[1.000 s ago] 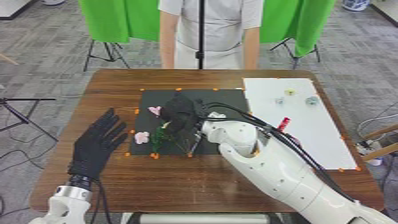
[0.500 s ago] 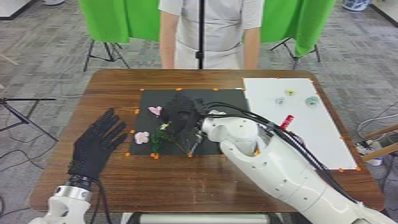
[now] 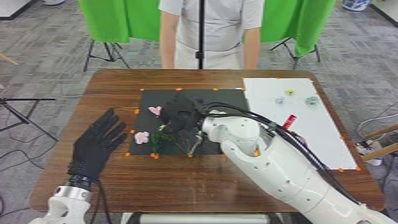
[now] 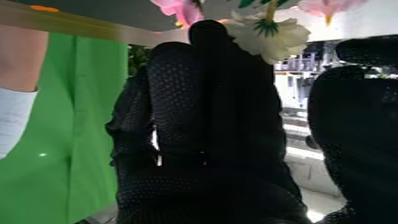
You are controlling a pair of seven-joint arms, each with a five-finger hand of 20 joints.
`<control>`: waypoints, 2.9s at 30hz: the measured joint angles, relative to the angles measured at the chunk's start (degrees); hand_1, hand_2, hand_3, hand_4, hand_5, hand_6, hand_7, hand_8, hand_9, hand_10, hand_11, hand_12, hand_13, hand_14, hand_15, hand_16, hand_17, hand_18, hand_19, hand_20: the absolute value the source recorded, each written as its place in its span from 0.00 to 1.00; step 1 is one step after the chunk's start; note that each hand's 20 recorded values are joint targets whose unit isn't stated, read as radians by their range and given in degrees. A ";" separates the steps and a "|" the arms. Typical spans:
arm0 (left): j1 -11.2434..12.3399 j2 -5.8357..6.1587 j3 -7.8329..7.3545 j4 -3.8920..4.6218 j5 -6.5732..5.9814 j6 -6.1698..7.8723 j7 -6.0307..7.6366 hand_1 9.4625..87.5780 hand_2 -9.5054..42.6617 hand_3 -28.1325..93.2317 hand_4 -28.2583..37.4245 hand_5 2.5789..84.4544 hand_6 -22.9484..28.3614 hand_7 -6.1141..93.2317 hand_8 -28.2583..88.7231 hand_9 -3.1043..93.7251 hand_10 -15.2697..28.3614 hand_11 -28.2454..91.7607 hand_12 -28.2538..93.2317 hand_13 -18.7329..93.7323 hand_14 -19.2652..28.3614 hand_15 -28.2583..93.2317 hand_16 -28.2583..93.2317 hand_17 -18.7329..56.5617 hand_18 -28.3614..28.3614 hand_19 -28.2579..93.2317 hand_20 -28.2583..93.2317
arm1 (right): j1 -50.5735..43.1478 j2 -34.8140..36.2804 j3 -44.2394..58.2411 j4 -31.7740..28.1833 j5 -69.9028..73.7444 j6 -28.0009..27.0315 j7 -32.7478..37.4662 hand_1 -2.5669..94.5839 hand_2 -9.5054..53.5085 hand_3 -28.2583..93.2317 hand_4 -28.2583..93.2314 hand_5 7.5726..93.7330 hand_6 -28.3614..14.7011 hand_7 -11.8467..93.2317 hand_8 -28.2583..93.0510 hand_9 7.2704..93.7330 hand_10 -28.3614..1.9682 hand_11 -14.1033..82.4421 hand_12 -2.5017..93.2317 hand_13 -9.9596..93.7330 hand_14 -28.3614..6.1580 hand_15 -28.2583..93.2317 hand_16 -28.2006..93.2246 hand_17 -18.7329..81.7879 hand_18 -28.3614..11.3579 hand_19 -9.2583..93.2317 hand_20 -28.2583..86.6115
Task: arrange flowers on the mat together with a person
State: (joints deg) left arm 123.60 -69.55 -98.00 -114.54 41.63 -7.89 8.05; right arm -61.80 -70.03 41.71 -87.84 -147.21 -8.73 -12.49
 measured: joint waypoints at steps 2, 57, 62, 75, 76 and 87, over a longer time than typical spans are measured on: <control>0.00 0.00 0.00 0.00 0.00 0.01 0.00 0.20 0.13 0.80 0.07 0.32 0.50 0.20 0.18 0.24 0.58 0.33 0.39 0.32 0.66 0.35 0.29 0.09 0.88 0.55 0.31 | -0.03 0.10 -0.02 -0.05 0.50 0.10 0.10 0.28 0.26 0.92 0.02 0.73 0.72 0.34 0.11 0.73 0.55 0.41 0.26 0.70 0.52 0.82 0.42 0.41 0.18 0.83 0.69; 0.00 0.01 0.05 0.00 -0.01 0.01 0.00 0.20 0.13 0.80 0.07 0.32 0.50 0.20 0.18 0.24 0.58 0.33 0.39 0.32 0.66 0.35 0.29 0.09 0.88 0.55 0.31 | -0.37 0.25 -0.70 2.05 4.97 9.09 -1.59 0.35 0.07 0.93 0.00 0.63 0.72 0.36 0.11 0.65 0.62 0.44 0.27 0.67 0.56 0.83 0.42 0.41 0.21 0.83 0.68; -0.03 -0.15 -0.04 0.00 0.00 0.01 0.00 0.20 0.13 0.80 0.07 0.32 0.50 0.20 0.18 0.24 0.58 0.33 0.39 0.32 0.67 0.35 0.29 0.09 0.88 0.55 0.31 | -1.94 0.40 2.60 -1.44 5.34 5.89 0.20 0.27 0.19 0.94 0.01 0.49 0.63 0.34 0.11 0.49 0.50 0.43 0.26 0.53 0.47 0.78 0.38 0.37 0.19 0.81 0.67; 1.86 -1.27 -1.58 -1.73 0.54 0.01 1.39 0.19 0.12 0.81 0.06 0.33 0.50 0.20 0.18 0.25 0.58 0.33 0.39 0.32 0.66 0.34 0.29 0.09 0.88 0.55 0.31 | -20.07 12.34 30.14 -27.59 40.26 -3.50 13.48 0.20 0.27 0.92 0.03 0.37 0.54 0.23 0.15 0.35 0.45 0.29 0.26 0.38 0.44 0.45 0.42 0.26 0.15 0.56 0.51; 2.01 -1.50 -2.02 -1.85 0.83 -0.10 1.36 0.19 0.12 0.81 0.06 0.33 0.50 0.20 0.18 0.25 0.58 0.33 0.39 0.32 0.66 0.34 0.29 0.09 0.88 0.55 0.31 | -22.21 13.50 33.29 -28.87 42.31 -4.67 13.91 0.20 0.25 0.91 0.03 0.37 0.54 0.23 0.15 0.35 0.46 0.28 0.25 0.38 0.44 0.44 0.42 0.26 0.15 0.55 0.51; 2.76 -7.65 -4.92 -2.27 3.38 -2.24 0.08 0.18 0.12 0.81 0.04 0.33 0.50 0.20 0.18 0.25 0.58 0.33 0.39 0.32 0.66 0.33 0.29 0.09 0.88 0.55 0.31 | -50.57 12.72 62.64 -39.10 73.56 4.55 17.07 0.17 0.21 0.91 0.04 0.38 0.56 0.22 0.16 0.36 0.45 0.25 0.25 0.40 0.42 0.38 0.47 0.25 0.14 0.53 0.48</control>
State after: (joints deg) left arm 126.37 -77.20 -102.92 -116.82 45.01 -10.12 8.13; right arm -112.37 -57.31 104.35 -126.94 -73.64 -4.18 4.58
